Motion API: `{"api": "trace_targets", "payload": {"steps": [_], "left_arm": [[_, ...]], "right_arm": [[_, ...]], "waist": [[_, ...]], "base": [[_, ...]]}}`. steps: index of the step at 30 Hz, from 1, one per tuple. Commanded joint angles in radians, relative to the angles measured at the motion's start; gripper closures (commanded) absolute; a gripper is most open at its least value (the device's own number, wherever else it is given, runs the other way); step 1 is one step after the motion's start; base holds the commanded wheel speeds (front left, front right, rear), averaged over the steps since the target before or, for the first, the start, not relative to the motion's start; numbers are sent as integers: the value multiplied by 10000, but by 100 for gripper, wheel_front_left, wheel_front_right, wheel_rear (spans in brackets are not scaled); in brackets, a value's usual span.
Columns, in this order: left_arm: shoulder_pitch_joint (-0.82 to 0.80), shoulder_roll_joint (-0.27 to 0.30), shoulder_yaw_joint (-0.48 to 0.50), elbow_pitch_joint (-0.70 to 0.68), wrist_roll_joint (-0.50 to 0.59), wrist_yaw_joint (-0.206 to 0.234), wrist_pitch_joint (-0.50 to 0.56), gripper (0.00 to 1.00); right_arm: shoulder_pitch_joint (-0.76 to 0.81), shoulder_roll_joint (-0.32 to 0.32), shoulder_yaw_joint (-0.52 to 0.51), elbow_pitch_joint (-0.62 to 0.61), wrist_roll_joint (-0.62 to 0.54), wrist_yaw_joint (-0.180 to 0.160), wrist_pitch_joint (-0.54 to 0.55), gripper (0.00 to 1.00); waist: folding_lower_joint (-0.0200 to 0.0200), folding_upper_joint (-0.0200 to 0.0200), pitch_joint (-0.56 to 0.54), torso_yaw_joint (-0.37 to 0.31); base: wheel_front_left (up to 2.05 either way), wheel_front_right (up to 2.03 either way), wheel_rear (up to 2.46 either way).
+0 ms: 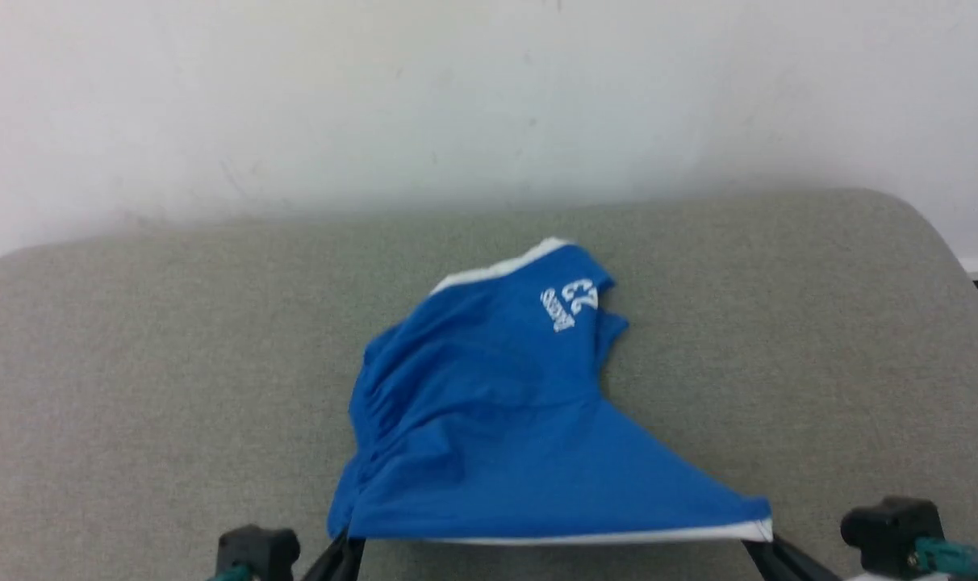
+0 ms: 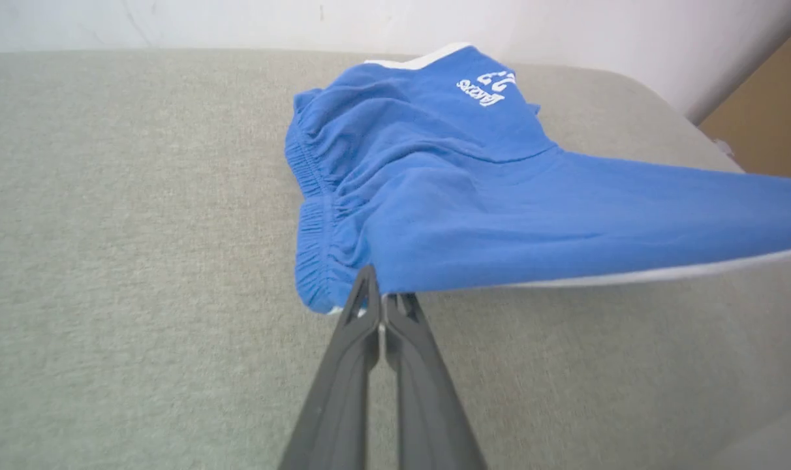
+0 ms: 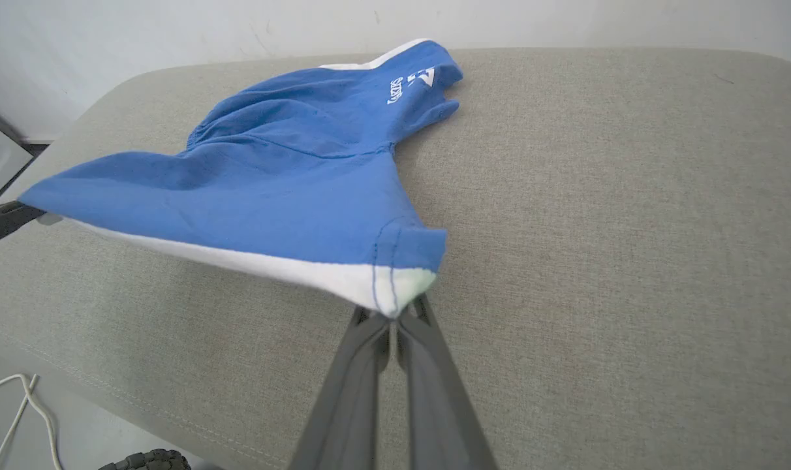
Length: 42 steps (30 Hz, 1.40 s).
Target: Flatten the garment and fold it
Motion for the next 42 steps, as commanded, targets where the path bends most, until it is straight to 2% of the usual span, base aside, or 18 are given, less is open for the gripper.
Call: {"api": "trace_targets", "payload": {"steps": [1, 4, 6, 12, 18, 24, 29, 36, 37, 38, 39, 40, 41, 42], "left_arm": [[403, 215, 83, -717, 89, 257, 342, 100], [961, 467, 112, -2038, 197, 601, 1006, 100], [985, 546, 75, -2427, 185, 627, 1288, 100], [154, 622, -56, -1863, -121, 175, 1684, 100], [-2125, 436, -107, -98, -589, -727, 1780, 100], [-4593, 29, -31, 1718, -946, -1363, 1735, 100], [-6186, -259, 17, 3156, -1047, -1641, 1629, 100], [-7625, -805, -97, 4850, -1257, -1985, 1399, 100], [-7754, -888, -127, 5056, -1288, -2040, 1347, 100], [-7870, -977, -158, 5240, -1335, -2107, 1300, 100], [-7979, -1061, -189, 5416, -1388, -2188, 1247, 100], [-8060, -1146, -213, 5587, -1463, -2274, 1198, 100], [-8132, -1222, -218, 5724, -1519, -2339, 1091, 77], [-8186, -1297, -226, 5857, -1560, -2384, 983, 51]], "right_arm": [[328, 49, -160, -358, -110, -9, 289, 100], [725, 77, -448, -976, -156, -9, 844, 100], [650, 77, -647, -1178, -149, -9, 1040, 100], [-600, -161, -587, -768, 39, -9, 1439, 100], [-3467, -593, -48, 1500, 719, -9, 2195, 100], [-6593, -679, 450, 4093, 1282, -9, 2358, 100], [-8872, -660, 914, 6349, 1561, -9, 1858, 100], [-10820, -731, 1560, 9159, 2000, -9, 458, 100], [-11004, -758, 1724, 9474, 2011, -9, 196, 91], [-11179, -789, 1899, 9732, 2014, -9, -125, 68], [-11330, -796, 2013, 9990, 2068, -9, -476, 55], [-11443, -782, 2131, 10281, 2131, -9, -758, 50], [-11527, -764, 2279, 10552, 2210, -9, -984, 0], [-11599, -762, 2411, 10791, 2291, -9, -1240, 0]], "waist": [[3, -2, -226, -4], [3, -2, -178, 28], [3, -2, -109, 82], [3, -2, 320, 190], [3, -2, 1128, 532], [3, -2, 2104, 981], [3, -2, 2748, 1297], [3, -2, 3373, 1820], [3, -2, 3417, 1875], [3, -2, 3476, 1927], [3, -2, 3532, 1967], [3, -2, 3560, 1990], [3, -2, 3580, 2010], [3, -2, 3595, 2034]], "base": [[0, 0, 0], [0, 0, 0], [0, 0, 0], [0, 0, 0], [0, 0, 0], [0, 0, 0], [0, 0, 0], [0, 0, 0], [0, 0, 0], [0, 0, 0], [0, 0, 0], [0, 0, 0], [0, 0, 0], [0, 0, 0]]}}
